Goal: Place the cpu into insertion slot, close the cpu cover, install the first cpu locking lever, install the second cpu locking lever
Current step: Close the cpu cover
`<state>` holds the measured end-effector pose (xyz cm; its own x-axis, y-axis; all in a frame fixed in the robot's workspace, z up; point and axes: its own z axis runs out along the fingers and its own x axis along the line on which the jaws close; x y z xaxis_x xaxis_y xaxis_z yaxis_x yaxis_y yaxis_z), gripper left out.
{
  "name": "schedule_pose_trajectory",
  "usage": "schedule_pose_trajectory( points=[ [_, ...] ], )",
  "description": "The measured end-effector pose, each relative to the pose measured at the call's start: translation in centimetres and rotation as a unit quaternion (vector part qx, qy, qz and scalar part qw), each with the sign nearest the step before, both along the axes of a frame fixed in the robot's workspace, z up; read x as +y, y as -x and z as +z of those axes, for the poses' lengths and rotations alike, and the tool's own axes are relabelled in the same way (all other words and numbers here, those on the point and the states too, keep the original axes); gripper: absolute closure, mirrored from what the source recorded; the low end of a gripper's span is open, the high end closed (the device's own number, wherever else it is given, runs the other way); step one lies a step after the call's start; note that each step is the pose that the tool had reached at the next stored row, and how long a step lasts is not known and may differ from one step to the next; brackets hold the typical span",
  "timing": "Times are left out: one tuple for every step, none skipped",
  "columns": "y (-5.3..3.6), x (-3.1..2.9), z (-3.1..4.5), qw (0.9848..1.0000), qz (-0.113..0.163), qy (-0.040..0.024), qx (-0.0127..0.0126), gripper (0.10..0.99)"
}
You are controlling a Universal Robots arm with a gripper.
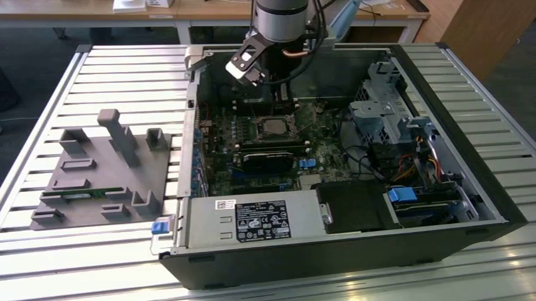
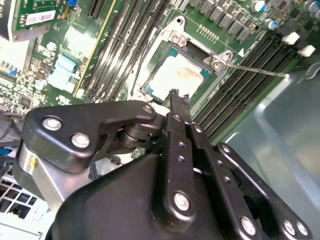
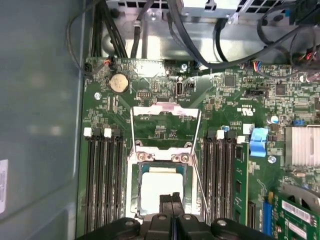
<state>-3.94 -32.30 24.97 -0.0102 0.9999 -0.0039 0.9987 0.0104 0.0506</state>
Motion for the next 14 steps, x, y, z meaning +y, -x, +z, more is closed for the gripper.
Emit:
schedule_pose_trajectory(
  points=[
    [-0.09,0.0,0.04,1.0,0.0,-0.0001,0.0013,0.98],
    [-0.25,0.0,0.03,1.0,0.0,-0.0006,0.0025,0.98],
    [-0.49,0.0,0.04,1.0,0.0,-0.0009,0.0034,0.98],
    [-0.82,0.0,0.04,1.0,0.0,-0.0009,0.0042,0.98],
    [-1.19,0.0,0.04,1.0,0.0,-0.001,0.0049,0.98],
    [-1.58,0.0,0.04,1.0,0.0,-0.0012,0.0055,0.98],
    [-1.98,0.0,0.04,1.0,0.0,-0.0014,0.0059,0.98],
    [-2.25,-0.01,0.05,1.0,0.0,-0.0015,0.0062,0.98],
    [-2.36,-0.01,0.12,1.0,0.0,-0.0014,0.0065,0.98],
    [-2.41,0.0,0.29,1.0,0.0,-0.0016,0.0065,0.98],
    [-2.45,0.0,0.54,1.0,0.0,-0.0017,0.0066,0.98],
    [-2.51,0.0,0.74,1.0,0.0,-0.0016,0.0068,0.98],
    [-3.05,0.0,0.8,1.0,0.0,-0.0019,0.0074,0.98],
    [-3.31,0.0,0.8,1.0,0.0,-0.0024,0.0076,0.98]
  ],
)
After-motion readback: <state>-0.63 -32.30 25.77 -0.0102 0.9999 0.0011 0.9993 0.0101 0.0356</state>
